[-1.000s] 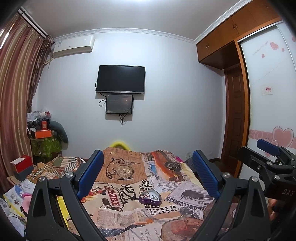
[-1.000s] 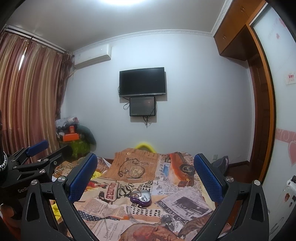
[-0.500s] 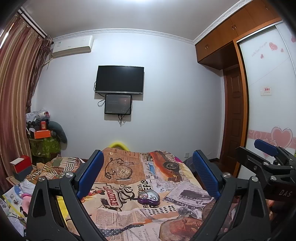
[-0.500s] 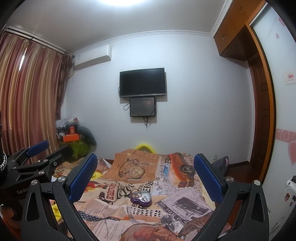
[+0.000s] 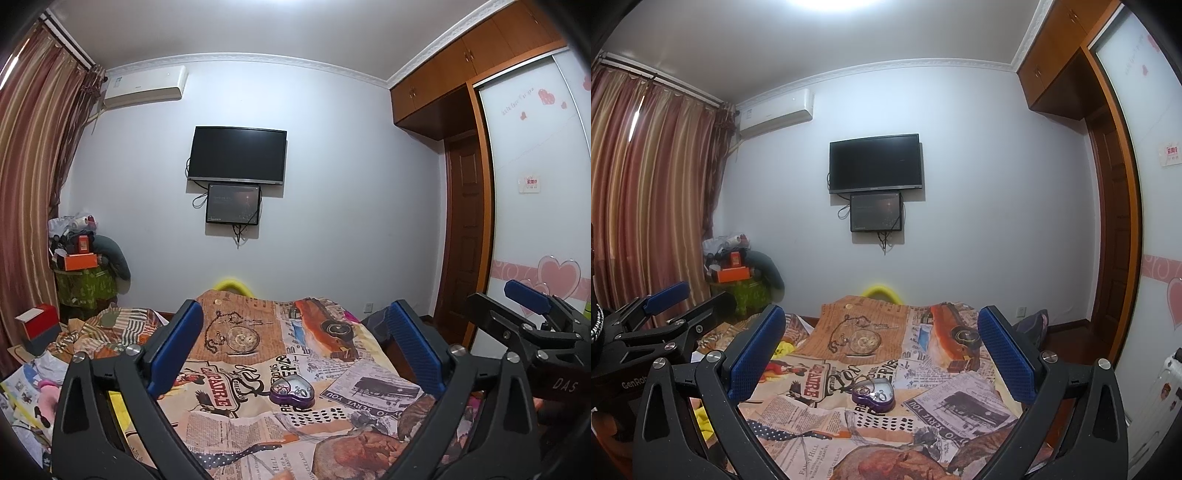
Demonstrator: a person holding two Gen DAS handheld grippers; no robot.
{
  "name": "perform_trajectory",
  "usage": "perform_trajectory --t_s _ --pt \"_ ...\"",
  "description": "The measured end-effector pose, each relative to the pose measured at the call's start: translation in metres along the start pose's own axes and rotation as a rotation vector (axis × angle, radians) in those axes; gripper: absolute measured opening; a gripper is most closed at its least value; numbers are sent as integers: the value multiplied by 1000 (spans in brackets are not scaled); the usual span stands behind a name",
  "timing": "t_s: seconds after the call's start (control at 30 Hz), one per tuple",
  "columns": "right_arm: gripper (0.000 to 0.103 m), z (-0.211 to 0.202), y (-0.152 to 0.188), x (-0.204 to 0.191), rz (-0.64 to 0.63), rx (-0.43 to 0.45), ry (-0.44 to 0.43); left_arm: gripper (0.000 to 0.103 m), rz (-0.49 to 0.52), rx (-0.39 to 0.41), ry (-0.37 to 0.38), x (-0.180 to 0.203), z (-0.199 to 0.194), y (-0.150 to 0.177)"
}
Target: Organize jewelry
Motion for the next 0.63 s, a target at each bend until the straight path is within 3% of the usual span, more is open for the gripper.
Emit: perform_trajectory --t_s 0.63 --pt "103 8 7 6 19 -22 5 102 8 -32 3 1 13 11"
Point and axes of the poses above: each gripper's, at about its wrist camera, not at the fingertips, and z roughly the way its jaws point, x to its right, y to its underside, the point moved 8 cm from there along z, roughly the way its jaws point, and after that the axes turned 2 degrees about -x, right-handed, at the moved point
